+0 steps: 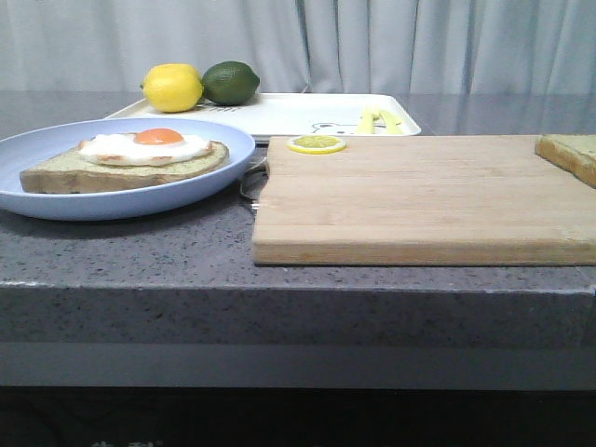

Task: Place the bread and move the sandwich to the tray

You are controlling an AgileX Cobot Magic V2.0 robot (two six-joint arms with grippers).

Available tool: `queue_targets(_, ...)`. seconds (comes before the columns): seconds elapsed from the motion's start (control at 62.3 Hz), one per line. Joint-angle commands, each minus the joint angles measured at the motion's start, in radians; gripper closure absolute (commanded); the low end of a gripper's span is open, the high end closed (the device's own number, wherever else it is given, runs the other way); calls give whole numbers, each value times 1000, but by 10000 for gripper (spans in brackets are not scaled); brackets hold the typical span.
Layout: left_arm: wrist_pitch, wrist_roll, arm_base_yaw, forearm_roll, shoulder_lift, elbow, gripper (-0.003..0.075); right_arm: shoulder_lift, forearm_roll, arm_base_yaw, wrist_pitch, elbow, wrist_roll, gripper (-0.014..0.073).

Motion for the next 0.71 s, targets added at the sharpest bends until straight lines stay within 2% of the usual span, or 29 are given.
queue_targets(0.0,-79,-12,1,-2,12,-28,34,11,-5,-3,-69,-32,-10,-56)
queue_targets(0.193,-79,-12,1,-2,12,-28,134,11,-5,-3,-64,-32,-10,-48)
queue_targets(0.418,-98,-12,1,-42,14,-28,176,11,-5,-3,-32,-32,-10,-48)
queue_targets(0.53,-5,-12,1,-42,80,-64,176,11,-5,-3,-23,-32,-10,-48)
queue_targets(0.691,123,-12,1,-56,270,-163,176,11,-5,-3,-24,-32,-10,-48)
